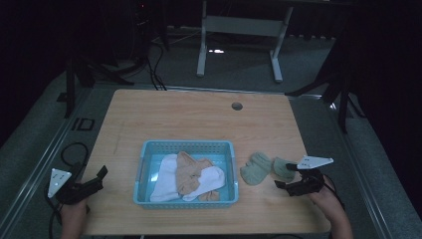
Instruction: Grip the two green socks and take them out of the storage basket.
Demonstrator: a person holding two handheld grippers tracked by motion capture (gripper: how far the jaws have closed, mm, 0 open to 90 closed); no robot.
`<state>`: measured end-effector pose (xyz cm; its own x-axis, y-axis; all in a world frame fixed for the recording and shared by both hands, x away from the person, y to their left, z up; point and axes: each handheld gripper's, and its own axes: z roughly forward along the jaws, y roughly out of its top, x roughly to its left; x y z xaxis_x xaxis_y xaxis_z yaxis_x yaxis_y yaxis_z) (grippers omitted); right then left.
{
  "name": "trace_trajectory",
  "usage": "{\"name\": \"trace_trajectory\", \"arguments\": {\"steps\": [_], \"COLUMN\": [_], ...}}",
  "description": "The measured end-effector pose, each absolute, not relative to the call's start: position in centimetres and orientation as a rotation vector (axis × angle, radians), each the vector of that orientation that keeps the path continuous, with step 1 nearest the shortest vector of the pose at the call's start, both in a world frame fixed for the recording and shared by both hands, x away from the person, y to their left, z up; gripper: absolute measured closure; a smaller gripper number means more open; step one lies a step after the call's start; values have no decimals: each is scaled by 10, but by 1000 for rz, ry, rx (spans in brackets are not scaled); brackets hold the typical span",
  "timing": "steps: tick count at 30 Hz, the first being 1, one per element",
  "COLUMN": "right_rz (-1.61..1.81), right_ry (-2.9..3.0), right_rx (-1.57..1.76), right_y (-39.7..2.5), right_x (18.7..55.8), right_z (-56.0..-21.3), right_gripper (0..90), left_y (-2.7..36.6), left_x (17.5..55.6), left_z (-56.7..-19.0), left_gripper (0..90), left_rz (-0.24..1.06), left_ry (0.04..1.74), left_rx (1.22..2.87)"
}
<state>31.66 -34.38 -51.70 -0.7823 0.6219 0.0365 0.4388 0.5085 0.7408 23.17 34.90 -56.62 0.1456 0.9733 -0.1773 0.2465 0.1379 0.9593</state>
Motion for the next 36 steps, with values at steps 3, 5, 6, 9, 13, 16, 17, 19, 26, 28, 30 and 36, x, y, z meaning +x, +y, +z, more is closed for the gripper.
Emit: {"name": "trace_trajectory", "arguments": {"steps": [3,5,6,9,13,16,17,19,26,28,30,36], "right_rz": [1133,1132,1133,1161,1174,1187,1184,1176,1200,1201,1196,1218], "right_ry": [2516,2484,2471,2432,2389,2390,2396,2393,2358,2353,2344,2286], "right_rx": [906,918,924,930,953,970,977,981,1002,1008,1020,1050], "right_y": [-343,-345,-345,-347,-352,-356,-357,-358,-364,-366,-366,-369], "right_x": [313,307,305,299,291,286,285,282,272,271,269,264], "right_z": [-519,-522,-523,-525,-530,-537,-538,-541,-543,-544,-545,-547], "right_gripper": [138,138,138,138,138,138,138,138,138,138,138,138], "left_y": [349,349,349,349,349,349,349,349,349,349,349,349], "left_x": [232,232,232,232,231,232,232,232,232,232,232,232], "left_z": [-566,-566,-566,-566,-566,-566,-566,-566,-566,-566,-566,-566], "left_gripper": [8,9,8,9,8,8,8,8,9,9,8,9], "left_rz": [847,848,847,849,847,846,846,846,847,846,846,845], "left_ry": [1322,1321,1321,1320,1320,1323,1323,1324,1325,1325,1326,1325], "left_rx": [1332,1331,1331,1332,1330,1330,1330,1330,1332,1332,1331,1330]}}
